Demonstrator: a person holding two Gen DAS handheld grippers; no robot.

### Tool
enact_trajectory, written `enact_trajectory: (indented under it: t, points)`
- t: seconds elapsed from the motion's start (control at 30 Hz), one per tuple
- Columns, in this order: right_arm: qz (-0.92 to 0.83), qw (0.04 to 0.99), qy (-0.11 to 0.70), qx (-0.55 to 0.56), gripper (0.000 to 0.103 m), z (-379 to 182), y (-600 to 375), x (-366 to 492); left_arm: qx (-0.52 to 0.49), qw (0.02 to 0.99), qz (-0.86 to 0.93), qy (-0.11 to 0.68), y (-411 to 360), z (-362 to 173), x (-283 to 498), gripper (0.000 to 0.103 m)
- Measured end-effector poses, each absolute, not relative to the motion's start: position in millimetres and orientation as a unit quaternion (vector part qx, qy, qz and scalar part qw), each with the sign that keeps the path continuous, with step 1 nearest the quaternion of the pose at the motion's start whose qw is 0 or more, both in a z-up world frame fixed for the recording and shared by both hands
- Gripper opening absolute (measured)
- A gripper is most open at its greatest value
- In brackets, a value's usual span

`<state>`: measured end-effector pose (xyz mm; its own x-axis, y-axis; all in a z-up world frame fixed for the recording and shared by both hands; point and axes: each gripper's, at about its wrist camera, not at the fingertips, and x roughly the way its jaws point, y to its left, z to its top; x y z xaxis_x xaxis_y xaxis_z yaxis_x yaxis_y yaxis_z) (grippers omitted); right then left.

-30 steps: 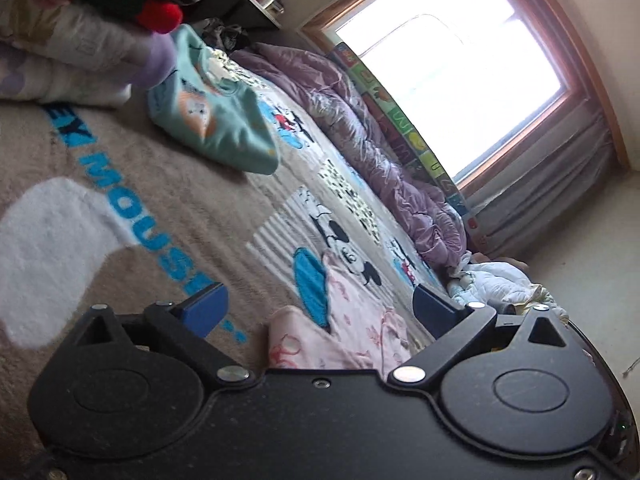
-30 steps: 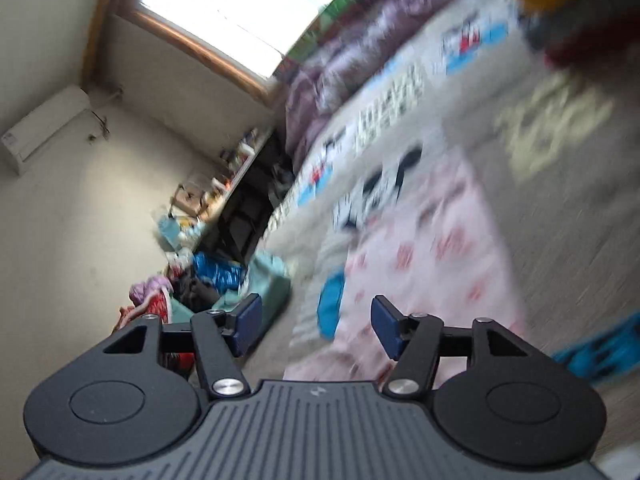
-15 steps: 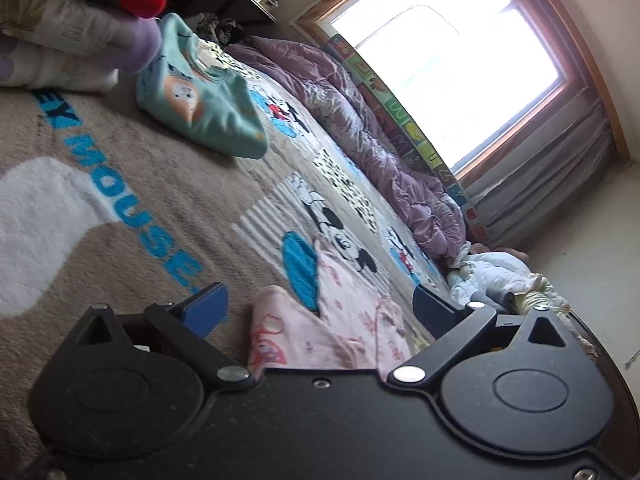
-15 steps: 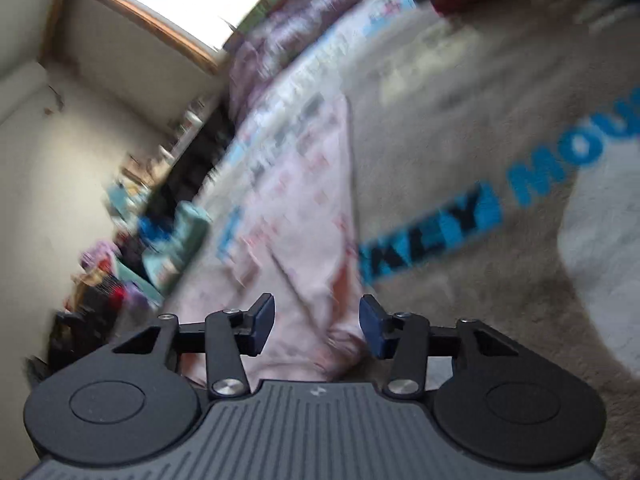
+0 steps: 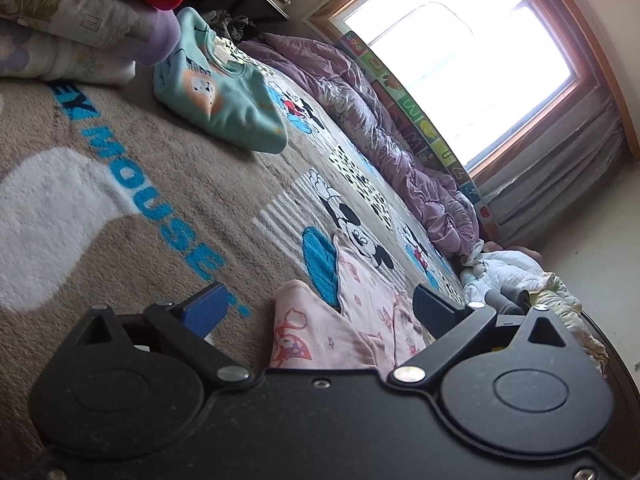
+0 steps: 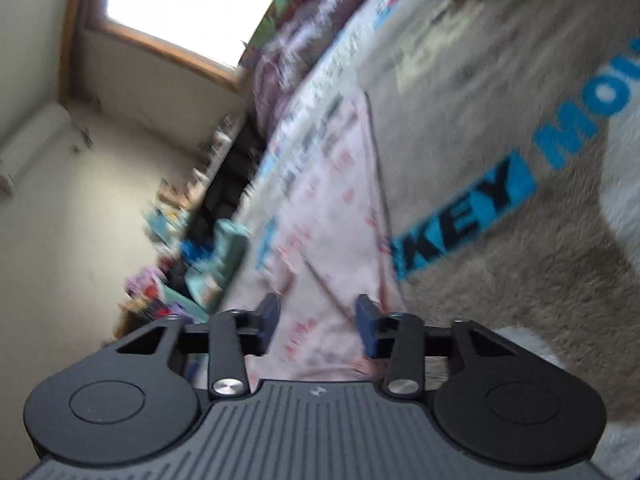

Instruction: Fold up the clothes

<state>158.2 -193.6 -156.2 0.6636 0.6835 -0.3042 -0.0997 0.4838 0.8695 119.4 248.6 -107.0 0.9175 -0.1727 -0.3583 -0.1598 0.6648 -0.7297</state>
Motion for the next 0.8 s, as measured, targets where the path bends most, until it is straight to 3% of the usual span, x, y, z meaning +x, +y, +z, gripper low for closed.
enact_trajectory:
  t: [0.2,0.43,0.8]
  points:
    - [0.264,0.801,0.321,0.431,0.055,-125,-163,171,-0.418,0.884,-0.001,0.211,252,-109,124,0.1]
    - [0.254,0.798,0.38,0.392,0.057,-140,-89,192,-0.416,0.884,-0.01,0.215,252,-110,122,0.1]
    - [0.198,0.791,0.386,0.432,0.058,-159,-52,220,-0.432,0.878,-0.008,0.206,266,-110,117,0.1]
